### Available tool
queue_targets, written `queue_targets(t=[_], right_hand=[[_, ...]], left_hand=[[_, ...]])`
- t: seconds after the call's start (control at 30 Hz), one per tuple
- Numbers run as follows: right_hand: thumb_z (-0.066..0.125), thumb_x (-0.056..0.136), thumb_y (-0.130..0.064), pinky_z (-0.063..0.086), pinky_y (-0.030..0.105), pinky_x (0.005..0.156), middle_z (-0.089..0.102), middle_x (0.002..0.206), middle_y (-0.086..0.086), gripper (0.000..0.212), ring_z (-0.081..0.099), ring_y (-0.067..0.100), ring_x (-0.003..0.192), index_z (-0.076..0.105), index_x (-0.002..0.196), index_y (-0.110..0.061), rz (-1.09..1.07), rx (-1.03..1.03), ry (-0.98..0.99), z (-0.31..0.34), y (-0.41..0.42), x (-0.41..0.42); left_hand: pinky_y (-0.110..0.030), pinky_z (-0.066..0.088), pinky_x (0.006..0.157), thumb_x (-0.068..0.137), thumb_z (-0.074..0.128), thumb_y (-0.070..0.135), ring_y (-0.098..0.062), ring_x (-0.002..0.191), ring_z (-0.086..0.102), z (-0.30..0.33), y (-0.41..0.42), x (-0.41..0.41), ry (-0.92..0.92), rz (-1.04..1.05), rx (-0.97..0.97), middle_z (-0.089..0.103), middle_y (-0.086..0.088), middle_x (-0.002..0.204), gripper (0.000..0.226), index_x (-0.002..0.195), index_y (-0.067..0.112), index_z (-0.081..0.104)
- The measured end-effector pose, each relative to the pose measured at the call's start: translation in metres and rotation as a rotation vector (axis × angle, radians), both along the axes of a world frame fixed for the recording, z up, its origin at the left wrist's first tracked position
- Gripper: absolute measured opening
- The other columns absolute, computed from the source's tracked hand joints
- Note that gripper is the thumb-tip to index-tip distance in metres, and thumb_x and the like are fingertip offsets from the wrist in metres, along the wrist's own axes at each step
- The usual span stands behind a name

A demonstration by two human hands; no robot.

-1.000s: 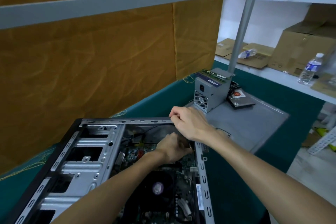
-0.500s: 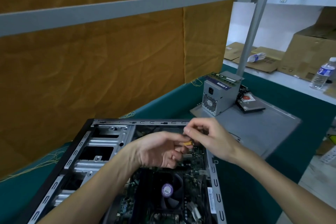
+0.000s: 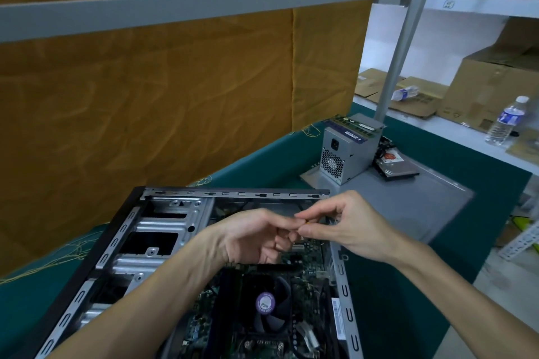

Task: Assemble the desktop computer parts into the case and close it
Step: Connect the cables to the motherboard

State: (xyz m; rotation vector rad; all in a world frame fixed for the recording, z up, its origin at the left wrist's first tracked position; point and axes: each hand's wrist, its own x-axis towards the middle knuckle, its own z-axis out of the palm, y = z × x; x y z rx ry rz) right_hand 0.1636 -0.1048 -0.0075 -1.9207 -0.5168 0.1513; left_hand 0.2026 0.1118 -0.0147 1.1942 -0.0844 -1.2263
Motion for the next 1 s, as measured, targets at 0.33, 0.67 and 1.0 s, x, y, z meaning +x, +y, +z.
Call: queue_targets(t=[0.33, 0.67, 1.0], right_hand=[[0.059, 0.103, -0.024, 0.052, 0.040, 0.069, 0.071, 0.071, -0.010, 0.033, 0.068, 0.015, 0.070, 0.075, 0.074, -0.027, -0.438, -0.026, -0.307, 0.003, 0.009, 0.024], [0.049, 0.102, 0.000, 0.061, 0.030, 0.076, 0.072, 0.089, -0.001, 0.029, 0.071, 0.009, 0.079, 0.073, 0.104, -0.016, -0.152, -0.266, -0.096, 0.007, 0.018, 0.028], [0.046, 0.108, -0.020, 0.049, 0.019, 0.076, 0.070, 0.099, -0.002, 0.018, 0.065, 0.016, 0.092, 0.059, 0.121, -0.021, -0.497, -0.111, 0.073, -0.022, 0.020, 0.069]], left_hand=[[-0.023, 0.049, 0.062, 0.093, 0.074, 0.020, -0.006, 0.065, 0.059, -0.016, 0.013, -0.010, -0.970, -0.108, 0.444, 0.072, -0.001, 0.077, 0.010, 0.089, 0.013, 0.079], [-0.012, 0.050, 0.073, 0.085, 0.081, 0.028, 0.001, 0.084, 0.069, -0.005, 0.035, -0.014, -1.392, -0.070, 0.415, 0.072, 0.023, 0.091, 0.003, 0.087, 0.029, 0.078], [-0.035, 0.057, 0.078, 0.089, 0.078, 0.031, -0.012, 0.086, 0.071, -0.054, -0.023, 0.018, -1.479, 0.132, 0.748, 0.078, 0.005, 0.093, 0.011, 0.092, 0.021, 0.081]])
